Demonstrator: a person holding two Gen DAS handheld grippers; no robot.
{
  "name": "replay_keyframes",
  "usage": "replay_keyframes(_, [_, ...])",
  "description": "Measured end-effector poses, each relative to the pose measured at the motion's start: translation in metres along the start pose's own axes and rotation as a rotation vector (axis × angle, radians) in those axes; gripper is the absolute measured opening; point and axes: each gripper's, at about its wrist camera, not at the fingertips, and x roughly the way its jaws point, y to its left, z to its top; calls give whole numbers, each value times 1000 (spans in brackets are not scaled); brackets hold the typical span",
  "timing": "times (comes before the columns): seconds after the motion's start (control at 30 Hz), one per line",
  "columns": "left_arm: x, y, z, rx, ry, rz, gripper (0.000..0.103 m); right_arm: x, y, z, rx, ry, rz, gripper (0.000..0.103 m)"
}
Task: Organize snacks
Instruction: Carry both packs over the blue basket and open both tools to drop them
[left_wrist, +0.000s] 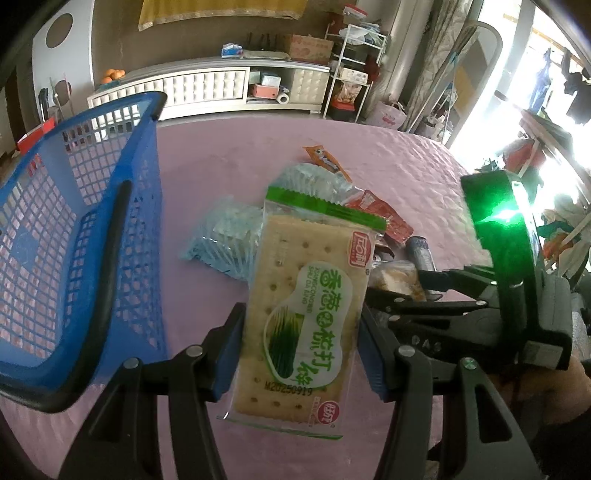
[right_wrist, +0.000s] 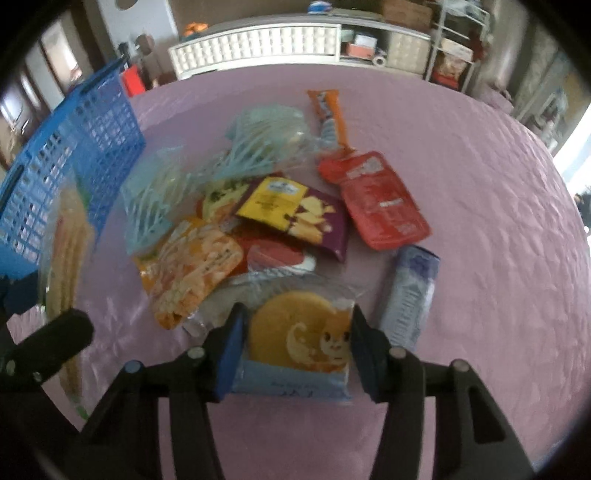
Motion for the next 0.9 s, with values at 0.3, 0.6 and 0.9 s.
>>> replay_keyframes(0.3, [-40, -5, 3, 6, -63, -11, 54, -76, 14, 1, -33, -127, 7, 57])
replay_keyframes(0.6, [-105, -1, 10, 40, -177, -16, 54, -153, 51, 3, -84, -275, 68, 57])
replay_keyframes(0.9, [-167, 30, 21, 68, -258, 58, 54, -177, 97, 33, -167, -359, 166, 57])
